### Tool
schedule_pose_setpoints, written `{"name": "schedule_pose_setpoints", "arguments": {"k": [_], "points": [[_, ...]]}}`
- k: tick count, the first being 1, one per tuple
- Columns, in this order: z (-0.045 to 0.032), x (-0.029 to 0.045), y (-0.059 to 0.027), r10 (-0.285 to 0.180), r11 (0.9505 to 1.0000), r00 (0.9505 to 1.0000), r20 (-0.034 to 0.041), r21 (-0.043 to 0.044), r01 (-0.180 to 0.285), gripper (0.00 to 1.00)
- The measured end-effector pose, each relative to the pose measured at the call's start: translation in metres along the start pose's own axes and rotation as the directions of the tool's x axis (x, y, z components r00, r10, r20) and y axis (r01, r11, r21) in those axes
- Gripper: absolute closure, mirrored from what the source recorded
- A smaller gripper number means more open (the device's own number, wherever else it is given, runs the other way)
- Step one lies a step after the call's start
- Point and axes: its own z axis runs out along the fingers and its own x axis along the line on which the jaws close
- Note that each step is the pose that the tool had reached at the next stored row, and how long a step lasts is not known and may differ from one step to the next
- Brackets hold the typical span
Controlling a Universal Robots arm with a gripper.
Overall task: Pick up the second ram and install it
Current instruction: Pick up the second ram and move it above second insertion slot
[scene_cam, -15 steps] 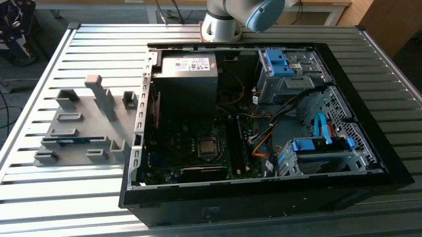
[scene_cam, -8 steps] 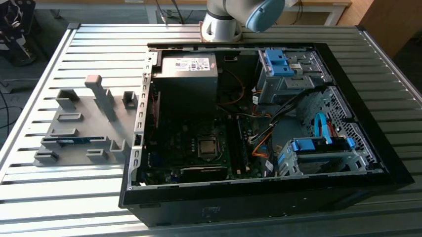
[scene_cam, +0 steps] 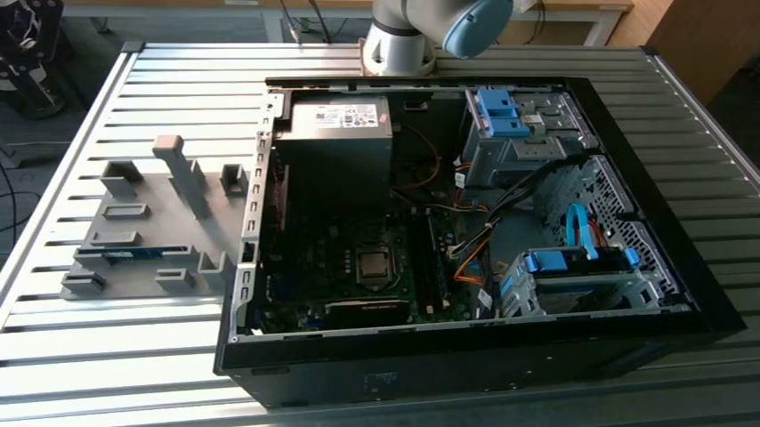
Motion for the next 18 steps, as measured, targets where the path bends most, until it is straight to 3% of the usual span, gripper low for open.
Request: {"name": "schedule_pose_setpoints", "arguments": {"k": [9,18], "points": [[0.0002,0.0003,-0.0004,-0.058,0.9983,0.9983,-0.0012,-0.0005,0.058,0.89],[0.0004,0.0007,-0.0009,-0.117,0.9931,0.9931,-0.0023,-0.0007,0.117,0.89]]}}
